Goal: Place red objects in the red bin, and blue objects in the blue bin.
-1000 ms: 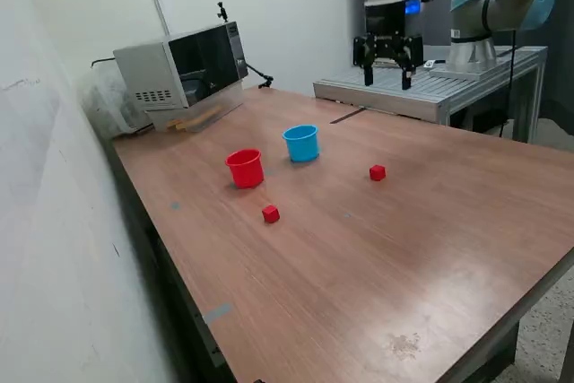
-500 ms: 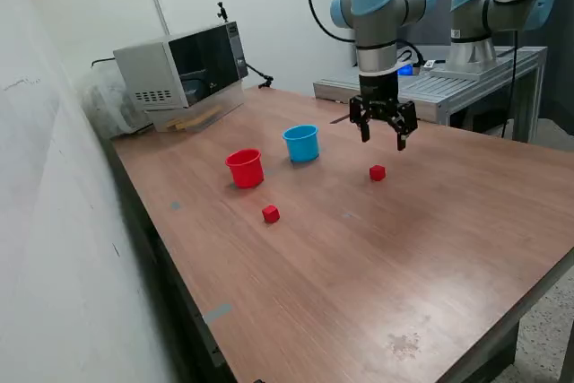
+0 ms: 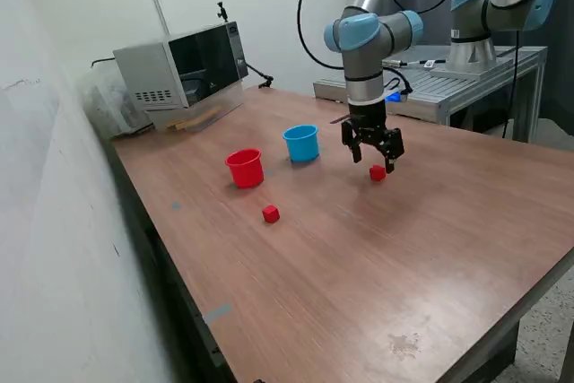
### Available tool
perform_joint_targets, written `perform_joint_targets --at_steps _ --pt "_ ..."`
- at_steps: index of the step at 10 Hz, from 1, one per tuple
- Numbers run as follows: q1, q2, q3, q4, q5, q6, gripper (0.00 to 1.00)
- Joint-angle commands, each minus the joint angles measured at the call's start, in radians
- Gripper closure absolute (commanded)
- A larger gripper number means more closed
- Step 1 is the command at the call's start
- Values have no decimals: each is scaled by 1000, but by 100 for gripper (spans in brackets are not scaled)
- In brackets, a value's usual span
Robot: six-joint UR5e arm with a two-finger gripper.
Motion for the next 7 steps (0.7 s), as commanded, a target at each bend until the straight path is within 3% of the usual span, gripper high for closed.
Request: perform_joint_targets --at_steps 1,7 --pt "-10 8 1 -8 0 0 100" --pt "-7 2 4 5 0 0 100"
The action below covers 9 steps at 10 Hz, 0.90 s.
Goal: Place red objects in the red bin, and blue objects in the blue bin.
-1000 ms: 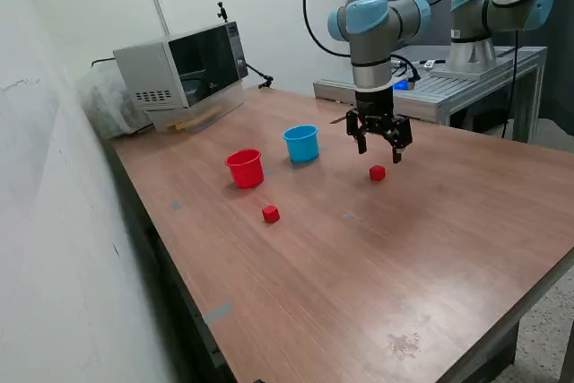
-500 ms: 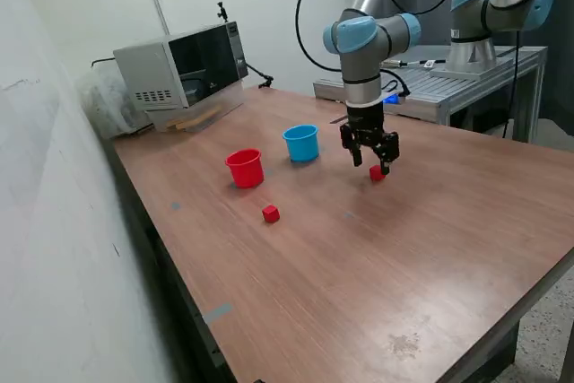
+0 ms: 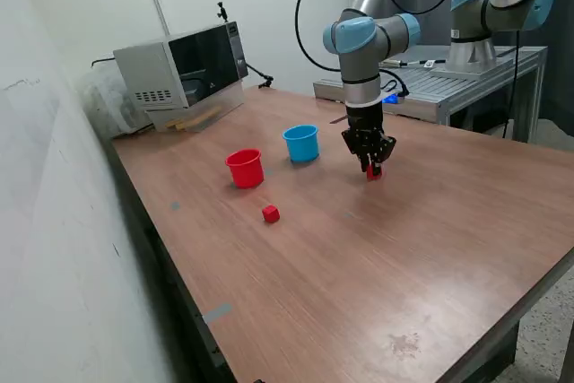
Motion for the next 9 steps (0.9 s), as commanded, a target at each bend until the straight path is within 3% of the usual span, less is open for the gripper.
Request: perform_joint_targets --at_steps 1,3,5,7,9 --pt "2 -17 1 10 -2 0 100" --pt "1 -117 0 39 -6 0 100" --pt "1 -262 -12 167 -9 0 100" --pt "-1 -327 -95 273 -10 0 100" --pt "-31 -294 -253 291 -10 2 100"
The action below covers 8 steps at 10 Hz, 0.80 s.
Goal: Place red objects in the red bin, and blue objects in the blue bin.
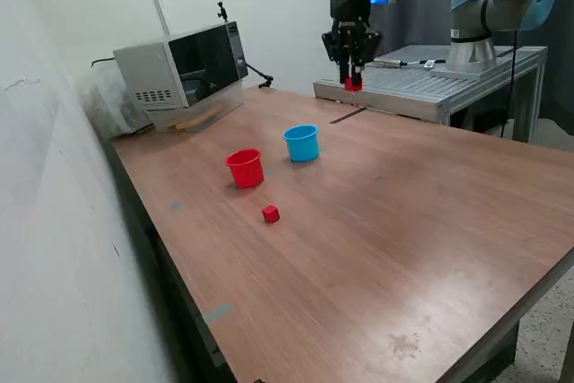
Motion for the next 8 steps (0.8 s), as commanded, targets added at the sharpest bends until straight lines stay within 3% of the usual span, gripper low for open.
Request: perform_joint_targets --at_steps 1,4,8 --pt "-50 59 -181 25 0 1 100" --pt "-153 257 -356 22 0 3 100" --pt "-223 389 -415 -18 0 4 100"
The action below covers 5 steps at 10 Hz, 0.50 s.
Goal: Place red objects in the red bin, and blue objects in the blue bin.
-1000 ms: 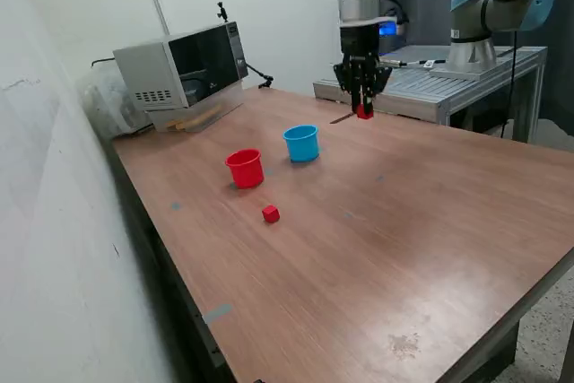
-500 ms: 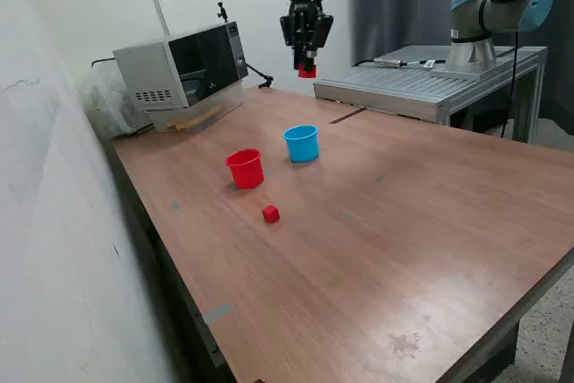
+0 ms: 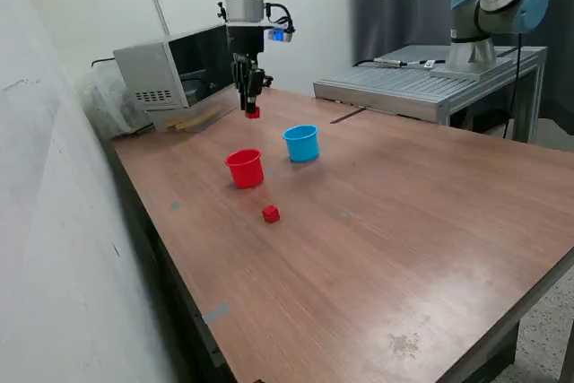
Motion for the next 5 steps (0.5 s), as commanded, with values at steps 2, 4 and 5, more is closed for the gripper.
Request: perform_joint_targets --at_steps 2,4,5 --pt "-31 90 -16 -44 -15 0 100" --pt "-54 119 -16 -64 -23 0 100" --pt "-58 119 -18 -69 -23 0 100"
